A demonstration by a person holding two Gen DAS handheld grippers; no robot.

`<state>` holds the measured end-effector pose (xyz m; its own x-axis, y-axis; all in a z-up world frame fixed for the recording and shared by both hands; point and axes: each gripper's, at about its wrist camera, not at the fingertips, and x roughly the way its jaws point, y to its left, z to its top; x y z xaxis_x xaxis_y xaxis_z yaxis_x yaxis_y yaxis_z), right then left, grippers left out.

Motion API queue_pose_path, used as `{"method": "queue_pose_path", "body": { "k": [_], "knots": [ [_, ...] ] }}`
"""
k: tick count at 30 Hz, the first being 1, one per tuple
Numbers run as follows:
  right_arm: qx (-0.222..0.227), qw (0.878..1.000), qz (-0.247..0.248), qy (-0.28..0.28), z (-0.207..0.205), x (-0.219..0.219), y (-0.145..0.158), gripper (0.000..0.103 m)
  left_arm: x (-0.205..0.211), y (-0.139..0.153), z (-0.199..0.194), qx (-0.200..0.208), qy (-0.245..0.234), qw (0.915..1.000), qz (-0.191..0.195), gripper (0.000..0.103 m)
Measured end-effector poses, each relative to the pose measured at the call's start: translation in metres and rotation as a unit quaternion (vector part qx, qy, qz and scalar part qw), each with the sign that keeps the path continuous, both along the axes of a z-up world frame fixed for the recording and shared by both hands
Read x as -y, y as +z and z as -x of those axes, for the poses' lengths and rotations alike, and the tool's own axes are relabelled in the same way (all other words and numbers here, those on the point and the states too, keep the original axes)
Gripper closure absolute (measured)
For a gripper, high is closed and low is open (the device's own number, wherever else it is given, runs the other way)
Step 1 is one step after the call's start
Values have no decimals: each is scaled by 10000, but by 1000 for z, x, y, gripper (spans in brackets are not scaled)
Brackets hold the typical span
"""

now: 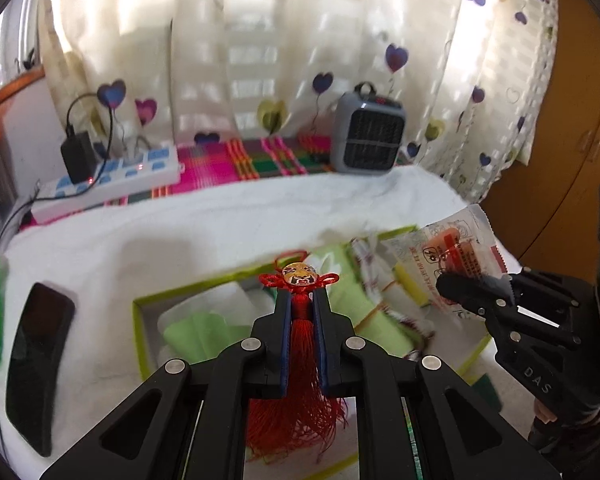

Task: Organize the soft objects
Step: 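Lower the tassel knot and packaged item into the box lid and open both tools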

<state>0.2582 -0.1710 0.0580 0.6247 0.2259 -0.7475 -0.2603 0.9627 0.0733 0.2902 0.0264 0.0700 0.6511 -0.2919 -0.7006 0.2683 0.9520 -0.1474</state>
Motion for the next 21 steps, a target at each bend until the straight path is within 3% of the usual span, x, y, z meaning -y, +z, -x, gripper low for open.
{"method": "queue_pose_path", "body": {
  "k": [12, 21],
  "knots": [
    [-221, 9992, 167, 295, -6, -17, -19, 97, -1, -24, -6, -233, 28, 9997, -117, 93],
    [-453, 9982, -59, 381, -10, -19, -27, 96, 0, -33, -10, -320, -5, 9994, -110, 86]
  ]
}}
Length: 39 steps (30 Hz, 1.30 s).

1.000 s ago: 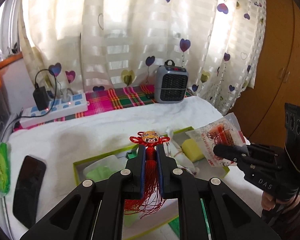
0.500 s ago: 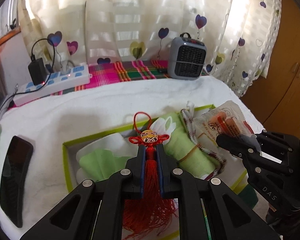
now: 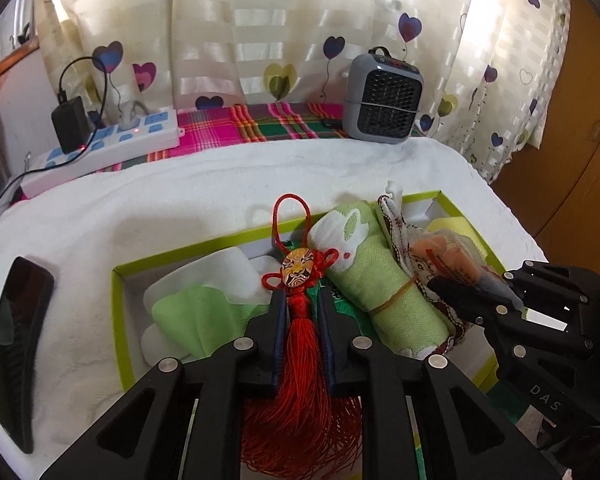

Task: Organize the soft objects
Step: 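Lower the tassel knot and packaged item into the box lid and open both tools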

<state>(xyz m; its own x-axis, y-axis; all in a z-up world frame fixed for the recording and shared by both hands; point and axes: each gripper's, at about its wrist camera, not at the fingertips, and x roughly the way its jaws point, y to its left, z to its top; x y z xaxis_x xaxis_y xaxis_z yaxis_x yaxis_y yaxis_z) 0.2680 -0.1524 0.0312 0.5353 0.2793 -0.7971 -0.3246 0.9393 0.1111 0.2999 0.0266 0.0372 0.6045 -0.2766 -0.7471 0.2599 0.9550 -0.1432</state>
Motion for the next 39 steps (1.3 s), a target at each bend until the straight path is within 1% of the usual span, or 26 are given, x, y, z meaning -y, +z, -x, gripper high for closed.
{"method": "queue_pose_path", "body": {
  "k": [1, 4, 6, 8, 10, 11, 12, 14, 15, 20, 24, 26, 33, 37, 39],
  "knots": [
    [-18, 10000, -33, -8, 0, 0, 0, 96, 0, 0, 0, 8, -13, 10000, 21, 84],
    [-134, 9996, -221, -66, -2, 4, -3, 95, 1, -1, 0, 23, 8, 10000, 42, 82],
    [-189, 9992, -331, -107, -3, 7, -3, 93, 1, -1, 2, 24, -12, 10000, 66, 79],
    [-229, 9988, -426, -122, -2, 10, -2, 91, 0, 0, 4, 25, -37, 9999, 124, 73],
    [-266, 9981, -531, -153, -2, 13, -1, 88, 1, 3, 7, 67, -32, 9999, 124, 70],
    [-287, 9977, -587, -184, -2, 14, -1, 84, 1, 5, 8, 90, -36, 9999, 106, 68],
    [-302, 9971, -655, -227, -1, 17, -1, 78, 1, 7, 10, 124, -43, 9998, 122, 67],
    [-308, 9965, -725, -291, 0, 20, 0, 69, 0, 9, 11, 138, -32, 9998, 151, 64],
    [-291, 9964, -739, -298, 2, 21, 1, 69, -1, 10, 12, 159, 0, 9998, 144, 64],
    [-198, 9960, -831, -260, 8, 23, 8, 68, -5, 19, 18, 280, 82, 9994, 203, 63],
    [-177, 9949, -953, -270, 13, 25, 12, 67, -6, 26, 26, 383, 120, 9991, 165, 63],
    [-157, 9943, -1013, -286, 15, 26, 14, 67, -6, 30, 32, 442, 117, 9989, 112, 62],
    [-71, 9912, -1291, -274, 26, 28, 24, 67, -9, 43, 54, 622, 134, 9978, 173, 59],
    [15, 9904, -1345, -308, 36, 29, 29, 67, -9, 47, 66, 652, 140, 9976, 160, 58],
    [77, 9912, -1278, -351, 43, 30, 31, 67, -9, 47, 73, 686, 153, 9975, 124, 58]
  ]
}}
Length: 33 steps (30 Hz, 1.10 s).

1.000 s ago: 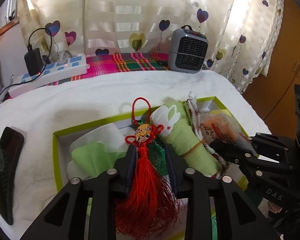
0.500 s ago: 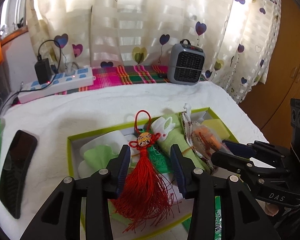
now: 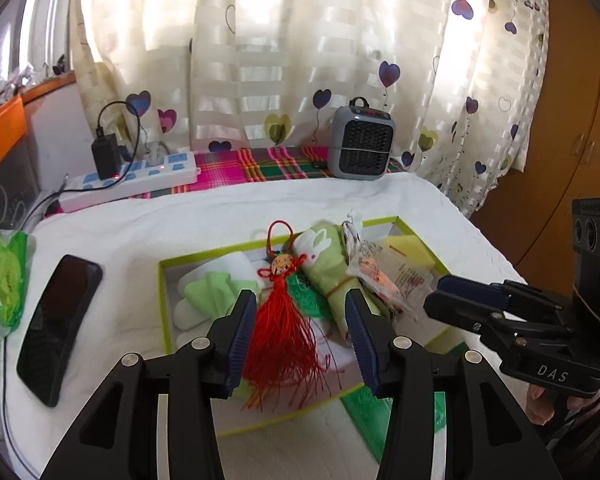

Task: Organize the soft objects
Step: 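Lower the tassel knot and packaged item into the box lid and open both tools, then withdraw both tools from the box toward the green packet and scrub sponge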

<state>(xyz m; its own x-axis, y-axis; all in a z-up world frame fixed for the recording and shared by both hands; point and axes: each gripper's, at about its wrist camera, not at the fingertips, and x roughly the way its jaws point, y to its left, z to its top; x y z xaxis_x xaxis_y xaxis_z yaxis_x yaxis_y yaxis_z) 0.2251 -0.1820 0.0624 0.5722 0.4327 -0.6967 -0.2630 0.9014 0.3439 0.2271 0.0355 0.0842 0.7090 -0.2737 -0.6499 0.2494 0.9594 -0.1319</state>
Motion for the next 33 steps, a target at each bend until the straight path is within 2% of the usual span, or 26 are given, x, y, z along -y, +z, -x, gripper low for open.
{"method": "queue_pose_path", "body": {
  "k": [14, 16, 17, 18, 28, 33],
  "knots": [
    [206, 9993, 102, -301, 39, 17, 11, 66, 12, 4, 46, 193, -33, 9997, -127, 55],
    [209, 9990, 125, -373, 44, 21, 11, 59, 16, 3, 52, 236, -61, 9995, -194, 55],
    [217, 9988, 152, -405, 47, 23, 12, 51, 17, 2, 54, 226, -89, 9995, -187, 54],
    [224, 9985, 206, -446, 51, 25, 11, 48, 18, 1, 56, 201, -127, 9996, -141, 54],
    [-210, 9951, 544, -793, 70, 45, -13, 47, 12, -25, 70, -116, -286, 9990, 338, 51],
    [-380, 9952, 477, -767, 69, 46, -21, 46, 9, -39, 68, -362, -305, 9975, 517, 50]
  ]
}}
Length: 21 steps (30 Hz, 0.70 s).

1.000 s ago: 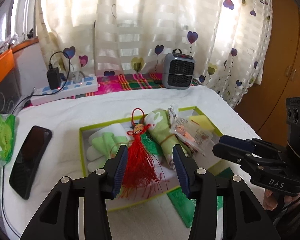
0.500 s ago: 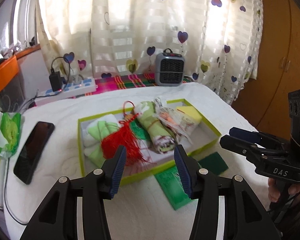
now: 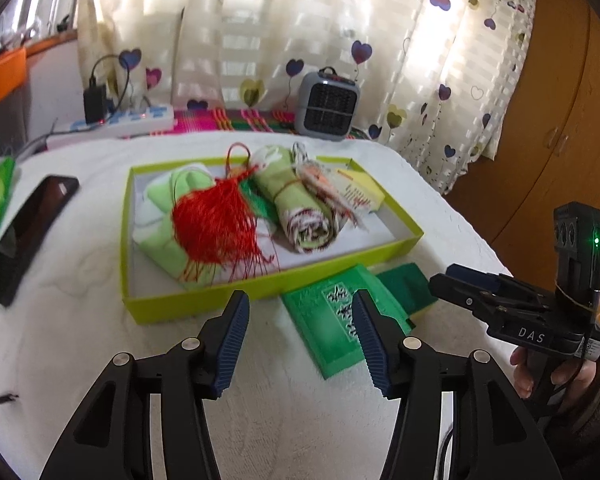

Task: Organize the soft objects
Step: 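Withdraw both tools from the box toward the green packet and scrub sponge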

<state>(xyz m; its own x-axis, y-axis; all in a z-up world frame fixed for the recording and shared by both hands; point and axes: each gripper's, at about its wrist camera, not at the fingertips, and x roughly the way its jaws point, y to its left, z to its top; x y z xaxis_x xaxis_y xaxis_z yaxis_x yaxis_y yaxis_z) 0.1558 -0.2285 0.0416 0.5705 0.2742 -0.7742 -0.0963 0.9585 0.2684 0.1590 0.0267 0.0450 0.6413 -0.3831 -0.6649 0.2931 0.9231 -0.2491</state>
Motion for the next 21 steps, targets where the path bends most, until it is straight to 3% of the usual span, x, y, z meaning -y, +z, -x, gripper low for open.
{"method": "queue_pose_path", "body": {
  "k": [11, 21],
  "knots": [
    [-306, 9981, 50, 532, -8, -26, -16, 39, 2, -17, 0, -262, -288, 9991, 148, 49],
    [-426, 9979, -245, 422, -12, -22, -21, 39, 31, -24, 11, -115, -784, 9948, -641, 48]
  ]
}}
